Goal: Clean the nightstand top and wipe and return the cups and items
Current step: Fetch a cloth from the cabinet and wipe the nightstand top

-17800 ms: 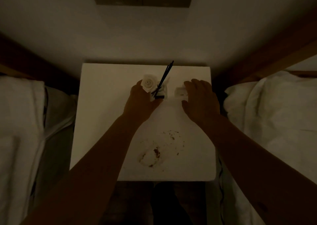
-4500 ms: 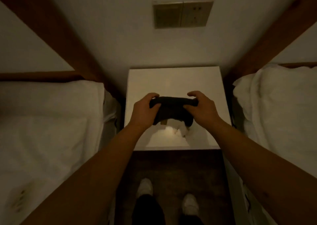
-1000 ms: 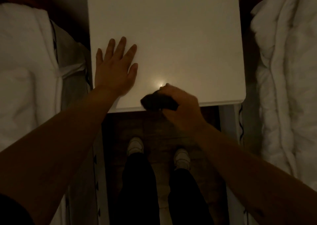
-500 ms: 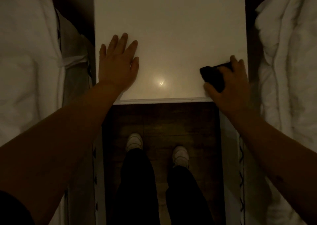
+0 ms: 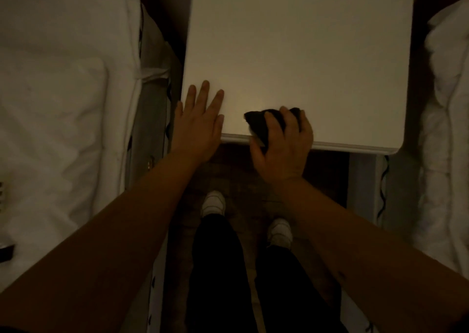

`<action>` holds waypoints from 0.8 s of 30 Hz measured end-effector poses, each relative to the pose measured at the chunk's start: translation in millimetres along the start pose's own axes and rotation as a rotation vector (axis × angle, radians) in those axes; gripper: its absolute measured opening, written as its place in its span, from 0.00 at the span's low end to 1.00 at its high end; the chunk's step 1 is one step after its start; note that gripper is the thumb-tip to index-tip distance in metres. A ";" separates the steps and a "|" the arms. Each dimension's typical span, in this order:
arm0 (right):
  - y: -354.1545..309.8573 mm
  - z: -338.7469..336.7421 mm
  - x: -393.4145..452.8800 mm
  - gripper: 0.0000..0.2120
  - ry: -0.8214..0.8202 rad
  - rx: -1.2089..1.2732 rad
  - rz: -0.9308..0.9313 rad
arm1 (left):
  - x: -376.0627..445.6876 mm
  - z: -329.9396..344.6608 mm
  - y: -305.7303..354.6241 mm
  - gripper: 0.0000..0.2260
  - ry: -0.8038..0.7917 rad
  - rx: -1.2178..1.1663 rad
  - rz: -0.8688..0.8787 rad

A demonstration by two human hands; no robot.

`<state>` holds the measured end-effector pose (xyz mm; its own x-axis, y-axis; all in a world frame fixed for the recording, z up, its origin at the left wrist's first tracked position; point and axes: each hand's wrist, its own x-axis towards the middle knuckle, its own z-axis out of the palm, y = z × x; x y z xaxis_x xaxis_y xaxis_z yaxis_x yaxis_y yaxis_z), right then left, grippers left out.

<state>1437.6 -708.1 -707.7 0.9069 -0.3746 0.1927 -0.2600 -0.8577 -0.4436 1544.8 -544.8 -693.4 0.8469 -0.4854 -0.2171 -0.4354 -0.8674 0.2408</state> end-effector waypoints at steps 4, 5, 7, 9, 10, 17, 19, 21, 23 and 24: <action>-27.9 8.4 0.9 0.30 -0.122 0.026 -0.036 | -6.6 -3.0 -4.8 0.21 0.028 -0.252 -0.007; -33.6 9.8 1.5 0.31 -0.147 0.033 -0.036 | -9.2 -5.1 -6.7 0.20 0.034 -0.345 -0.021; -46.3 13.4 1.3 0.33 -0.202 0.042 -0.041 | -16.6 -10.9 -11.3 0.19 0.047 -0.505 -0.045; -60.1 19.9 2.2 0.35 -0.245 0.042 -0.070 | -22.1 -14.9 -16.3 0.18 0.050 -0.559 -0.040; -67.3 24.1 2.6 0.35 -0.261 0.039 -0.087 | -24.6 -15.2 -19.0 0.18 0.046 -0.554 -0.029; -113.8 47.2 5.2 0.31 -0.277 0.087 -0.157 | -44.4 -12.1 -39.8 0.17 0.122 -0.804 -0.265; -126.3 51.4 5.9 0.31 -0.299 0.098 -0.207 | -51.4 -13.0 -47.6 0.15 0.115 -0.941 -0.387; -136.7 54.4 7.3 0.31 -0.340 0.107 -0.249 | -56.4 -12.0 -56.5 0.14 0.138 -1.032 -0.490; -144.1 57.4 7.6 0.33 -0.401 0.135 -0.306 | -61.9 -13.0 -67.1 0.12 0.174 -1.096 -0.568; -146.4 58.5 7.5 0.34 -0.441 0.151 -0.341 | -65.4 -13.8 -72.2 0.10 0.189 -1.126 -0.599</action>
<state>1501.9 -564.7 -692.6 0.9920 0.1244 -0.0222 0.0921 -0.8323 -0.5466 1525.0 -449.0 -683.5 0.8898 0.0489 -0.4537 0.4432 -0.3292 0.8338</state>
